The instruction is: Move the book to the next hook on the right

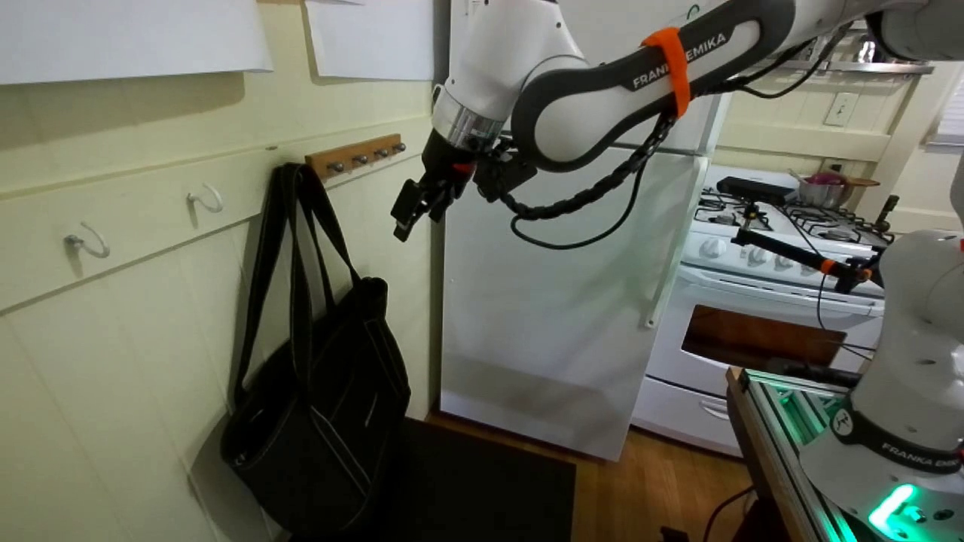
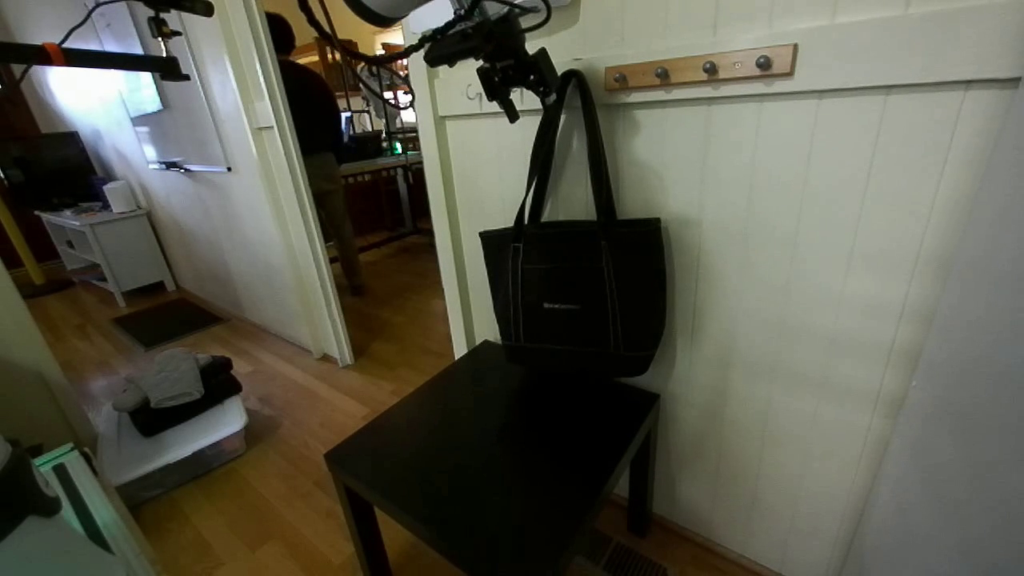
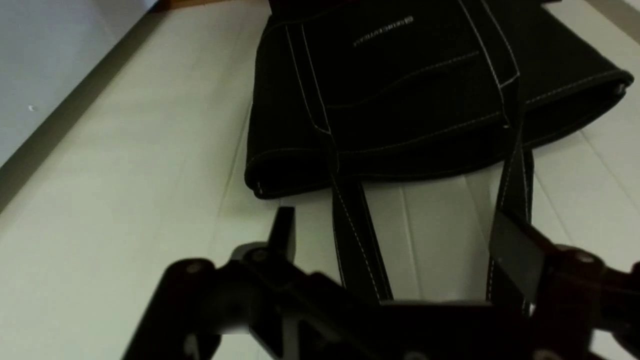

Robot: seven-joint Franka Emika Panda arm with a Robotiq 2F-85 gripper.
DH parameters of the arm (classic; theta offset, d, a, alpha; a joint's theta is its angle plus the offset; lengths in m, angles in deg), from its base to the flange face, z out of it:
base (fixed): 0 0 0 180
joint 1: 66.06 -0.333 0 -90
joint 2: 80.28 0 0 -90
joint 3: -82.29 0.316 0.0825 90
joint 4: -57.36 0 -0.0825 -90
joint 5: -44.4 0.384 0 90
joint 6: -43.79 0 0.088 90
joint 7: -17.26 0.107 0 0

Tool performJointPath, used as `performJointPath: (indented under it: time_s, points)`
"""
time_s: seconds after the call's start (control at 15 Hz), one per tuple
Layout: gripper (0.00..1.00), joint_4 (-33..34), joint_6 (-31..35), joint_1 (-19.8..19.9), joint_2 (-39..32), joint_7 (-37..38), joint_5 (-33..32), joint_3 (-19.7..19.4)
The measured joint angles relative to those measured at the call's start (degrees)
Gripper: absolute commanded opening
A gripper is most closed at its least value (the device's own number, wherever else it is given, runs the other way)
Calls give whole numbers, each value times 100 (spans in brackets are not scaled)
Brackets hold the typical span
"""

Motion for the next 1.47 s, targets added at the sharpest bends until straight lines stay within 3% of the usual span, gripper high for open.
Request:
performJointPath:
  time_s: [0.33,0.87,1.47]
  points:
    - [100,128,858,-333,-442,645,-301,-294]
    - [100,874,582,-1265,-1025,2997,-1609,-947]
    - [100,1345,277,-1493,-1376,3245,-1657,-983]
